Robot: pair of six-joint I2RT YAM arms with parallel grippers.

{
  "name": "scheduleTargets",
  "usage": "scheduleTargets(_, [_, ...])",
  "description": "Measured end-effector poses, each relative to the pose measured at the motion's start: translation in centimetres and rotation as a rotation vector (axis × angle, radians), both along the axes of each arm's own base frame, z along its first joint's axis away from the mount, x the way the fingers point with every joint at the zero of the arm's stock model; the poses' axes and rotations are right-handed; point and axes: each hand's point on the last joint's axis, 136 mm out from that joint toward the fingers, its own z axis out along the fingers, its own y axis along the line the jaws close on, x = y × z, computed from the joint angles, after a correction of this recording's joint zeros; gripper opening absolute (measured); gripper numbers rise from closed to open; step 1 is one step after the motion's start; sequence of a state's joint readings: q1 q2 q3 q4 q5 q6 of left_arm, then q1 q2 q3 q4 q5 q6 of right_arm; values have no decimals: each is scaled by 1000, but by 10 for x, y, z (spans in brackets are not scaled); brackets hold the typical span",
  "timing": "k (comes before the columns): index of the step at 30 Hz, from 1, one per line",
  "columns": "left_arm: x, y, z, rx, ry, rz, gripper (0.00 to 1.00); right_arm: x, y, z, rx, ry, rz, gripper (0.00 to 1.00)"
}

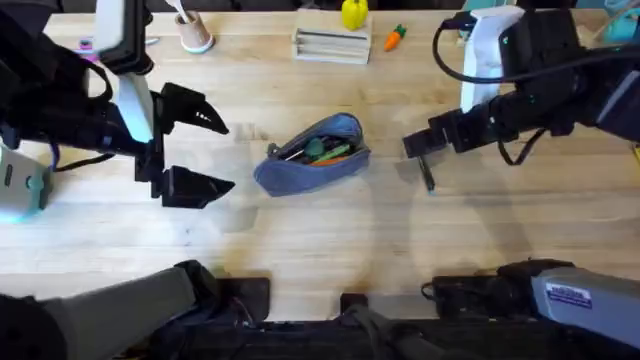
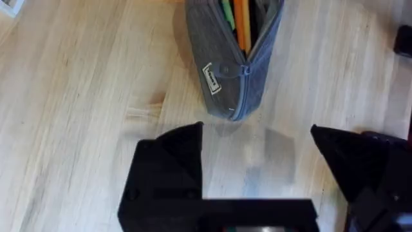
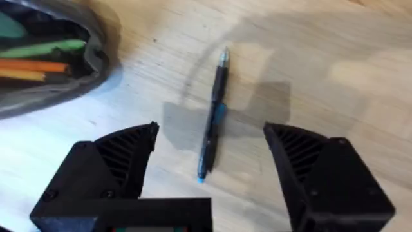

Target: Unzip the bag, pick up the pens from the table one at a time and place them inside, then zip the bag closed.

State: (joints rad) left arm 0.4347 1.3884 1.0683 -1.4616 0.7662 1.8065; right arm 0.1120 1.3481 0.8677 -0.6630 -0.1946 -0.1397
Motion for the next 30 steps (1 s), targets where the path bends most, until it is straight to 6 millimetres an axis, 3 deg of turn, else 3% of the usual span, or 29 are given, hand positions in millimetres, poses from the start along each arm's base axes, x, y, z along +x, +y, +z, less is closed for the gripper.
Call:
scheduleTargets(11, [0, 0, 0, 0, 0, 0, 993, -4, 5, -14, 28, 63, -16, 993])
scheduleTargets(22, [0, 0, 0, 0, 0, 0, 993, 21, 5, -17, -170, -63, -11, 993])
scheduleTargets(30, [0, 0, 0, 0, 0, 0, 993, 22, 5, -47, -183, 22, -30, 931])
